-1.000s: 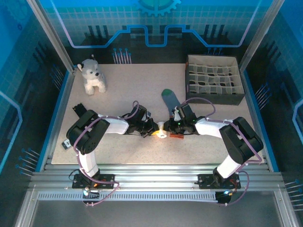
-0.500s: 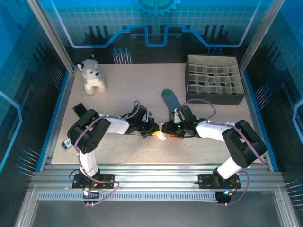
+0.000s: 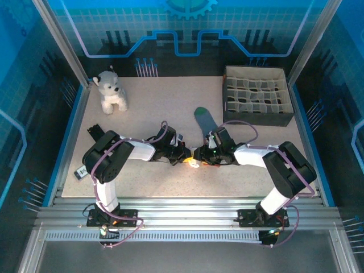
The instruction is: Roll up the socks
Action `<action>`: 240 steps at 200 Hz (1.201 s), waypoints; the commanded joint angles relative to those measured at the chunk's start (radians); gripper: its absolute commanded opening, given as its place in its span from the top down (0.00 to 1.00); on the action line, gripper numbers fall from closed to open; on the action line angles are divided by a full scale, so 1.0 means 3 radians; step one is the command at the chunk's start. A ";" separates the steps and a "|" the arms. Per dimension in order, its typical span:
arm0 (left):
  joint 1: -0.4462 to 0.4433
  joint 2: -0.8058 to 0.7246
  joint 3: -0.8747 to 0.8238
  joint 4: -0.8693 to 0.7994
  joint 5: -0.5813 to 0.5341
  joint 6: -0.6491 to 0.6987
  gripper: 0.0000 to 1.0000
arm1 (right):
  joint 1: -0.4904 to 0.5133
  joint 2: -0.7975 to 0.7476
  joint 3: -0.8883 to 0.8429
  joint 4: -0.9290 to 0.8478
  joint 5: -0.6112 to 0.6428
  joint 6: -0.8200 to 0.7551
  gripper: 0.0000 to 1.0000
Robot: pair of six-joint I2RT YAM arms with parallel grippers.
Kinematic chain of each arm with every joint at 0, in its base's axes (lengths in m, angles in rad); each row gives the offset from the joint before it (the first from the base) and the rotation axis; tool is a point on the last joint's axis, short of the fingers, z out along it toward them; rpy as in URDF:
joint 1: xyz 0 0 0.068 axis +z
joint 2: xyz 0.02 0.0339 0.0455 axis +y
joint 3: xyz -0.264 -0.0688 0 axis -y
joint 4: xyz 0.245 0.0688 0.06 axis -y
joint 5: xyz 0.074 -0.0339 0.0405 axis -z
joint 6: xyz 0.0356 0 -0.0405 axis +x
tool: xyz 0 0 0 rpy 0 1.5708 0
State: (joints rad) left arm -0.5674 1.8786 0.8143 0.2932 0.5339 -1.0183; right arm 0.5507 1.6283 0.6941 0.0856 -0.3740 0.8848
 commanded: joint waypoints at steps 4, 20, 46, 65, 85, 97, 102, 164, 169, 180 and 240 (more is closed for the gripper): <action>-0.0074 0.0245 -0.0117 -0.0336 -0.0093 0.0010 1.00 | 0.0187 0.0179 0.0163 -0.0237 -0.0075 -0.0043 0.71; -0.0074 0.0199 -0.0108 -0.0411 -0.0095 0.0045 1.00 | 0.0223 0.0181 0.0245 -0.0449 0.0023 -0.0108 0.85; -0.0052 0.0019 -0.0077 -0.0666 -0.0138 0.0164 0.96 | 0.0272 0.0160 0.0495 -0.1056 0.0306 -0.0333 0.98; -0.0020 -0.0128 -0.0013 -0.0919 -0.0162 0.0285 0.92 | 0.0325 0.0183 0.0808 -0.1591 0.0571 -0.0580 1.00; 0.0018 -0.0242 0.0041 -0.1114 -0.0154 0.0390 0.89 | 0.0368 0.0260 0.1077 -0.2015 0.0778 -0.0784 1.00; 0.0044 -0.0298 0.0053 -0.1175 -0.0151 0.0418 0.87 | 0.0395 0.0309 0.1191 -0.2166 0.0856 -0.0856 1.00; 0.0054 -0.0317 0.0052 -0.1188 -0.0144 0.0426 0.87 | 0.0406 0.0327 0.1233 -0.2217 0.0888 -0.0876 1.00; 0.0242 -0.0649 -0.0172 -0.1076 -0.0090 0.0352 0.83 | 0.0617 0.0568 0.1648 -0.2678 0.1241 -0.1057 1.00; 0.0254 -0.0677 -0.0207 -0.1033 -0.0085 0.0322 0.83 | 0.0635 0.0586 0.1671 -0.2708 0.1259 -0.1066 0.99; 0.0261 -0.0732 -0.0272 -0.0905 -0.0079 0.0264 0.82 | 0.0666 0.0622 0.1712 -0.2742 0.1288 -0.1078 0.98; 0.0174 -0.0557 -0.0587 0.0291 -0.0014 -0.0365 0.81 | 0.0683 0.0633 0.1637 -0.2582 0.1162 -0.0992 0.77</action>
State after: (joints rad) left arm -0.4973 1.6730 0.6537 0.2039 0.4957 -1.0309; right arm 0.7414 1.7977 1.2045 -0.6544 -0.0223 0.5789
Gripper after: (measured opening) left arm 0.194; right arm 0.195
